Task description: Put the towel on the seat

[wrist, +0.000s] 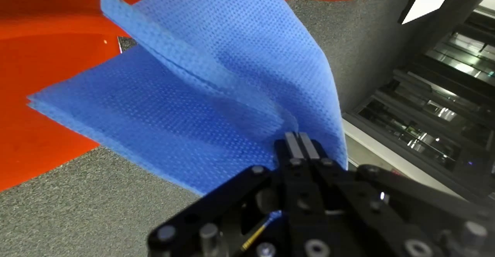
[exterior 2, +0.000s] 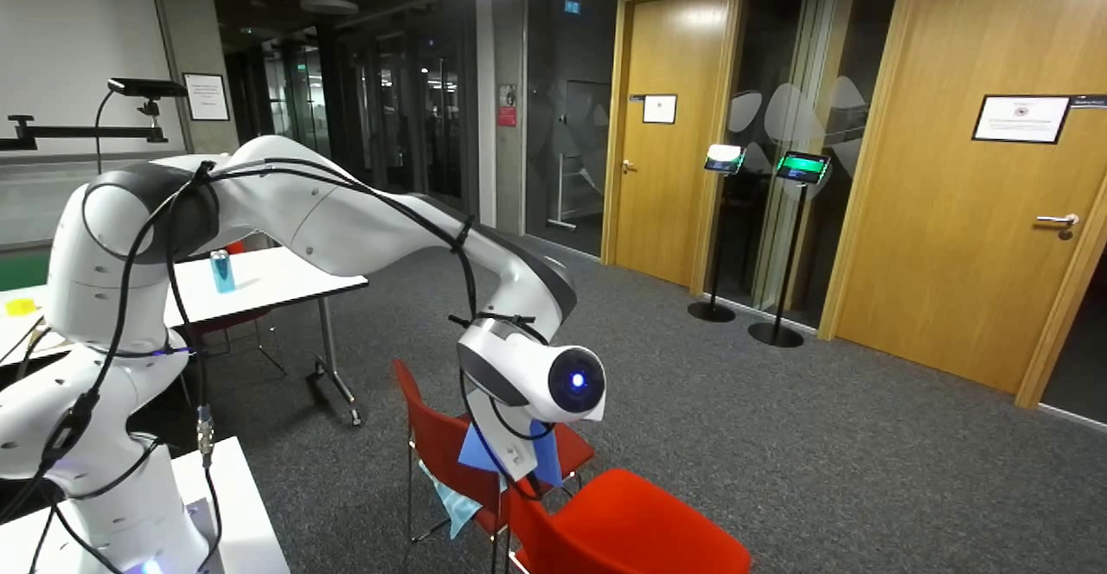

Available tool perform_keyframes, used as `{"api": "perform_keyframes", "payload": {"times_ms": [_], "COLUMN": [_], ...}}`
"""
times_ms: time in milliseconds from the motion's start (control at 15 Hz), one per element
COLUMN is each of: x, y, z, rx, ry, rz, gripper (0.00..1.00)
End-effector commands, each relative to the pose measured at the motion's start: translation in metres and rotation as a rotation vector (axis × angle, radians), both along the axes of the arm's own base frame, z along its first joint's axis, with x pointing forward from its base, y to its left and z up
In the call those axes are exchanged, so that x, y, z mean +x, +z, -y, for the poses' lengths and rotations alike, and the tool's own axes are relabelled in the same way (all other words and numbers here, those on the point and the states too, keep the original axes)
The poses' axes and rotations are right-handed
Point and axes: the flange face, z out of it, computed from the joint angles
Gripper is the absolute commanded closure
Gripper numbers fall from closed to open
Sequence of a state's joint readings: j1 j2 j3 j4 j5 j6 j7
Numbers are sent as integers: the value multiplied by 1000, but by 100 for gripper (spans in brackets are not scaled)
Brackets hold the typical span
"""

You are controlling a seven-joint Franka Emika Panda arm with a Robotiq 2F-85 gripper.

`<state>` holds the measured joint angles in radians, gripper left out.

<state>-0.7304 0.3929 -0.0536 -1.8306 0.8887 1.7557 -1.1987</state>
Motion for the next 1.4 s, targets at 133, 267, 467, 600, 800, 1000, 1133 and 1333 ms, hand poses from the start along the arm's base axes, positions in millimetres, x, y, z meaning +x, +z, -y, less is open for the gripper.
{"api": "perform_keyframes", "payload": {"times_ms": [133,267,467,600,800,1000,1133,1333], "x": [0,7,21,34,56,77,88,100], "y": [-1,3,9,18,33,40,36,21], "z": [1,-1,-4,-6,-8,-4,0,10], "rx": [1,50,147,226,330,373,381,355], "ry": [0,-50,-144,-218,-304,-343,-333,-354], "rz": [-2,20,70,95,146,190,185,189], "gripper": [100,100,100,100,100,100,100,100]}}
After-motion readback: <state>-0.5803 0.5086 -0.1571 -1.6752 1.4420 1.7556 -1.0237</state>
